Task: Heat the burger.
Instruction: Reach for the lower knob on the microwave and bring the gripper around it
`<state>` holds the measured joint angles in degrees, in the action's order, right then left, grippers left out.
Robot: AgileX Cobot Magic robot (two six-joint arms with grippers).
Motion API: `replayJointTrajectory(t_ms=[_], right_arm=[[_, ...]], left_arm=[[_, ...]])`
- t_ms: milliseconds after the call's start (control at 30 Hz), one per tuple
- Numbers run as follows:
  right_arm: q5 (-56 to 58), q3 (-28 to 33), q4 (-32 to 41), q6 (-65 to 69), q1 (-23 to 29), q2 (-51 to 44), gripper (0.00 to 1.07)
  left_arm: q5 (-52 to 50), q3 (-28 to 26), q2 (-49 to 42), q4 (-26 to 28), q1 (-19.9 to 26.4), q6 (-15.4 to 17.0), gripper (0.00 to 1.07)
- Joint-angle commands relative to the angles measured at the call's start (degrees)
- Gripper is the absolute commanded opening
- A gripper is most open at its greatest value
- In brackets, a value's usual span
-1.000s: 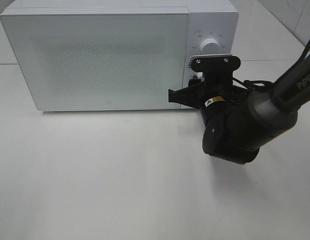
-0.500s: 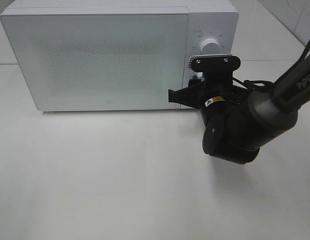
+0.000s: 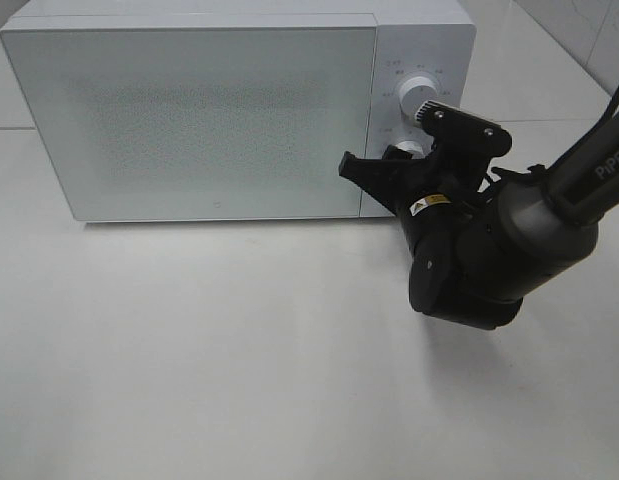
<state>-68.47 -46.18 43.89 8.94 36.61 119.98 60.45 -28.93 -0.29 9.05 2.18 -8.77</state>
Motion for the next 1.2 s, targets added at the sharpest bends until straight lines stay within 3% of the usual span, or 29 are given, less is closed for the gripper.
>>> replayJointTrajectory(t_ms=[33, 333, 600, 733, 1000, 1200], right_arm=[[-9.22, -1.32, -6.76, 13.35, -0.40, -0.23, 0.02], [-9.45, -1.32, -12.38, 40.11, -0.40, -0.23, 0.01], [-9.40, -1.32, -11.57, 54.20, -0.40, -0.23, 0.02], [-9.34, -1.32, -8.02, 71.68, -0.40, -0.23, 0.02], [-9.34, -1.32, -4.70, 86.80, -0.40, -0.23, 0.02], [-9.34, -1.32, -4.76, 86.80, -0.40, -0.23, 0.03]], left_arm=[[-0.74, 0.11, -1.15, 0.00, 0.00, 0.29, 1.01], [-0.74, 0.11, -1.15, 0.00, 0.00, 0.29, 1.01], [-0.74, 0.11, -1.15, 0.00, 0.00, 0.29, 1.01], [-0.74, 0.11, -1.15, 0.00, 0.00, 0.29, 1.01], [-0.74, 0.11, -1.15, 0.00, 0.00, 0.29, 1.01], [-0.74, 0.11, -1.15, 0.00, 0.00, 0.29, 1.01]])
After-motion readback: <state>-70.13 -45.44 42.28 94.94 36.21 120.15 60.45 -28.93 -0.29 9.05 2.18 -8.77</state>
